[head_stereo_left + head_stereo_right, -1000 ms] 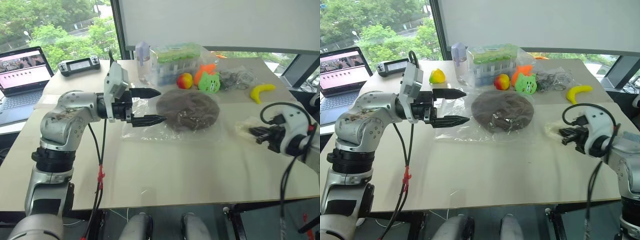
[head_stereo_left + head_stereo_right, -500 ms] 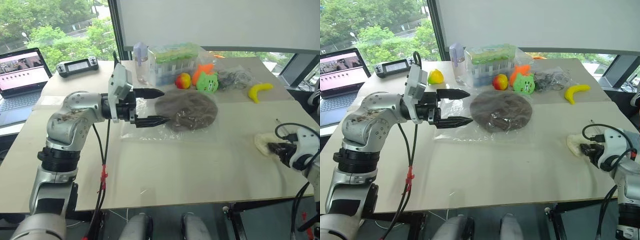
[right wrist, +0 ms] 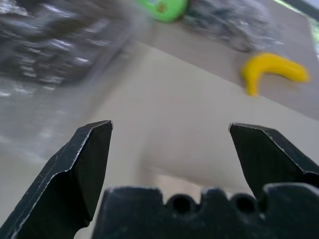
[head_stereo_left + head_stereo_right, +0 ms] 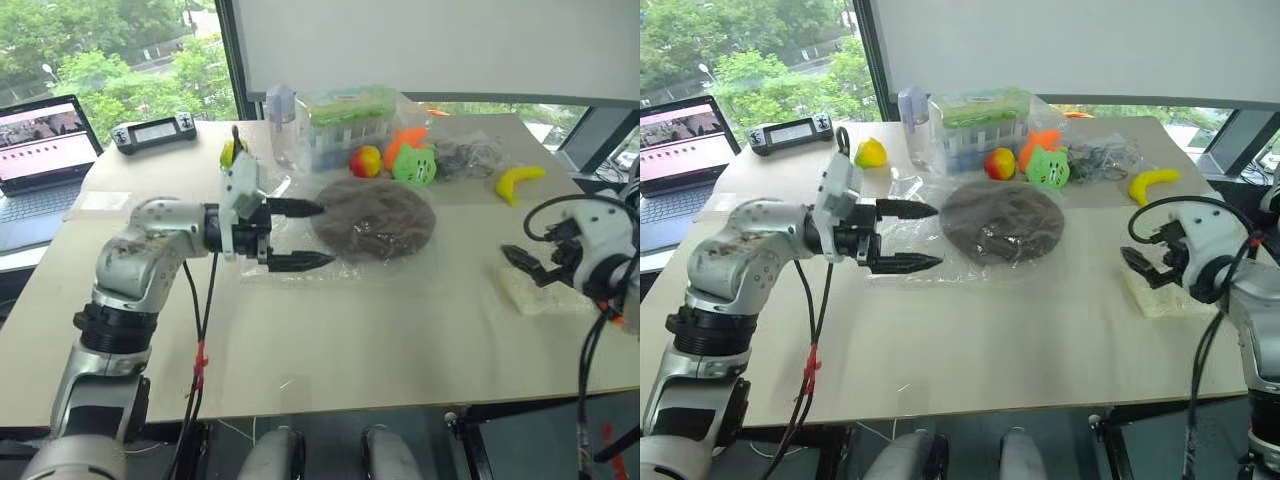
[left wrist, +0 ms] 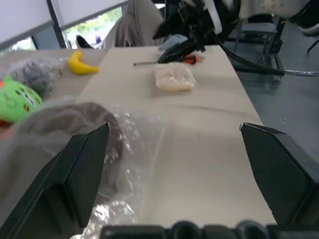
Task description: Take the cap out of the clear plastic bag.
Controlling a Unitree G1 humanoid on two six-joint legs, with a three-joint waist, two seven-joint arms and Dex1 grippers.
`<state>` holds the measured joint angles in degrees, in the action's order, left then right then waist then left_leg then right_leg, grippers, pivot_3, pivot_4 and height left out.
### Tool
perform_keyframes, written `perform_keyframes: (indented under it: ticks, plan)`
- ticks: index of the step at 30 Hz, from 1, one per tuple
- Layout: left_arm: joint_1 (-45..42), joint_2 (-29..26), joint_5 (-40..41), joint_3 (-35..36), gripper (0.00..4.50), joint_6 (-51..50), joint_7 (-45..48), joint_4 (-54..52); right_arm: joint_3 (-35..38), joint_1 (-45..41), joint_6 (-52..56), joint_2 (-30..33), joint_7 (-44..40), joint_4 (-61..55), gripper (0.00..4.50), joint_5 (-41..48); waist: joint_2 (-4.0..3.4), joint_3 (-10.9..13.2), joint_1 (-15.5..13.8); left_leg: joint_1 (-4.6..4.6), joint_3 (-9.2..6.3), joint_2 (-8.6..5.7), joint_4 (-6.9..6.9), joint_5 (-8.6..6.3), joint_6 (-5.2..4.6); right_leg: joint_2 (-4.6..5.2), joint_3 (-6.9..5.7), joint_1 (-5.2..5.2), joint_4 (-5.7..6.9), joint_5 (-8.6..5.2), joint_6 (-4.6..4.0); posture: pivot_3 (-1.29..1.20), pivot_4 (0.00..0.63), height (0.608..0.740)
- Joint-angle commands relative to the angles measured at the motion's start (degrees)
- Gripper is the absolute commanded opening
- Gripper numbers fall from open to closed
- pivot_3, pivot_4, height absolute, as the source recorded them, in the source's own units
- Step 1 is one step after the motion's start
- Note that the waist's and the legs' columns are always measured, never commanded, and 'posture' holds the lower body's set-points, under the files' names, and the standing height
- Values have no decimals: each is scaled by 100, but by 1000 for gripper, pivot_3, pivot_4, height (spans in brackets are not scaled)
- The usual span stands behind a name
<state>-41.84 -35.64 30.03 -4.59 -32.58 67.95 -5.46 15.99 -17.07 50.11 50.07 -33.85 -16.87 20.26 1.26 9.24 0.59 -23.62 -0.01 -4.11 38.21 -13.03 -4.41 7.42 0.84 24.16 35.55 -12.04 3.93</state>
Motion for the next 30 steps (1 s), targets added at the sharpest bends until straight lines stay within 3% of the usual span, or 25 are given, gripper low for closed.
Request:
perform_keyframes:
  ticks: [1, 4, 6, 11, 20, 25, 30]
  plan:
    - [-30, -48, -158, 46, 4500, 207, -99, -57, -169, -241, 231, -457, 117, -110, 4480, 293, 0, 0, -13, -3, -2, 0, 4, -1, -1, 1, -1, 0, 0, 0, 0, 0, 150, 739]
    - [64, -77, -260, 8, 4500, 203, -187, -139, -198, -508, 340, -1131, 505, 250, 4480, 360, 0, 0, -10, -6, -2, -1, 8, -1, -1, 2, 1, 4, 2, 0, 0, 0, 150, 739]
    - [86, -95, -335, -15, 4500, 222, -239, -126, -318, -496, 356, -1245, 539, 251, 4480, 327, -1, 0, -19, -6, -3, -1, 7, -2, -1, 3, 1, 9, 11, 0, 0, 0, 150, 739]
    - [618, -145, -1173, -657, 4500, 804, -443, -403, -381, -446, 470, -1184, 442, -14, 4480, 464, -2, 0, -42, -16, -3, -3, 7, -3, 1, 4, -2, 15, 21, 0, 0, 0, 150, 739]
    - [668, 105, -1610, -952, 4500, 1291, -578, -369, -263, -291, 1617, -1002, 198, -1245, 4480, 1408, -2, 0, -70, -14, -7, 0, 8, -6, -2, 4, -2, 14, 11, 0, -1, 0, 150, 739]
    - [633, 290, -3049, -1840, 4500, 2470, -1035, 4, -157, -360, 1893, -1101, 512, -1469, 4480, 1560, -2, 0, -121, -15, -6, -2, 14, -8, -5, 5, -3, 10, 2, 0, 0, 0, 150, 739]
    - [551, 526, -3934, -2107, 4500, 3323, -1718, 602, 33, -237, 2301, -1216, 717, -1885, 4480, 1861, -2, 0, -131, -21, -5, -2, 12, -9, -6, 6, -2, 16, 2, 0, -1, 0, 150, 739]
